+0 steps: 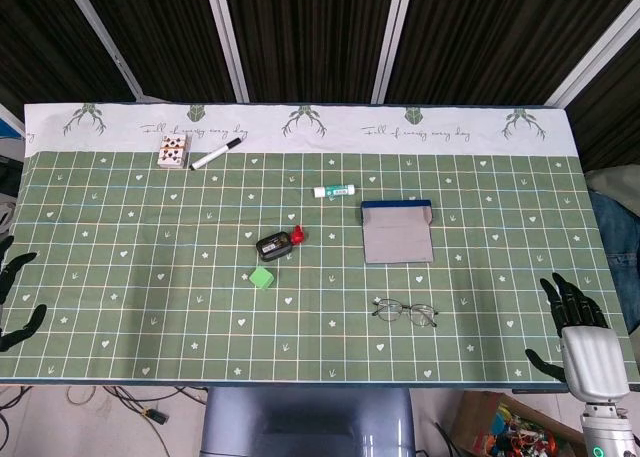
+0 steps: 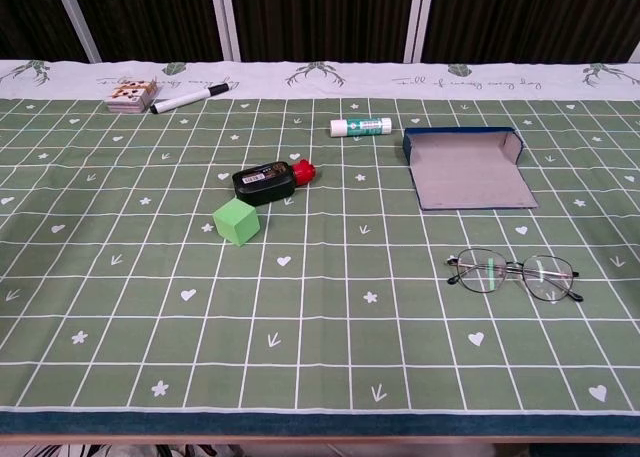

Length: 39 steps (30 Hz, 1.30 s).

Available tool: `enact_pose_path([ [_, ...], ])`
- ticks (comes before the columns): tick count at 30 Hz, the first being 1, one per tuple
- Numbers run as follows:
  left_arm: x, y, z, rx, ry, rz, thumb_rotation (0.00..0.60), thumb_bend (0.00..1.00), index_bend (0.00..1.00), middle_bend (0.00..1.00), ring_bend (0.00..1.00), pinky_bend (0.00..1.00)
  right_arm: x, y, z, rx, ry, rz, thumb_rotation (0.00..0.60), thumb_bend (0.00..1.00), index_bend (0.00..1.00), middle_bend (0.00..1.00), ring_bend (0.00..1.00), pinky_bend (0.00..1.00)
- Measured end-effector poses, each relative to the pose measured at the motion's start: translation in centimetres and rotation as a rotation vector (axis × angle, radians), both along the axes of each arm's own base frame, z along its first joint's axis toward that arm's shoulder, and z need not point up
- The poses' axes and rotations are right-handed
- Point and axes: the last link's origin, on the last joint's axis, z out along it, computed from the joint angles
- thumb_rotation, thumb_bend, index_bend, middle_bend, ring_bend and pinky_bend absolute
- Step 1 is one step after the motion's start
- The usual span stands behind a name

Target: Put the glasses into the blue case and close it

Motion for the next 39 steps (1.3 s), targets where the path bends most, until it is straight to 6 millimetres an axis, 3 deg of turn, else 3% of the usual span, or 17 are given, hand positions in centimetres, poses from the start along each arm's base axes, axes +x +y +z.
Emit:
enact_pose_path([
  [28, -0.1, -0.1, -0.1, 0.002, -0.017, 0.017, 0.6, 0.32, 0.18, 0.0, 0.0, 0.0, -0.1, -0.4, -0.5, -0.029, -0.048, -0.025, 0.6, 0.1, 0.04, 0.05, 0.11, 0.19],
  [34, -0.1, 0.0, -0.2, -0.004, -0.013, 0.016, 0.6, 0.32, 0.18, 0.0, 0.0, 0.0, 0.1, -2.4, -0.8, 0.027, -0.101, -0.047, 0.6, 0.14, 0.09, 0.05, 0.11, 0.19],
  [39, -0.2, 0.0, -0.1, 0.0, -0.017, 0.018, 0.6, 0.32, 0.18, 0.0, 0.0, 0.0, 0.9, -5.8, -1.5, 0.092, -0.106, -0.064, 0.6, 0.17, 0.13, 0.05, 0.11, 0.19],
])
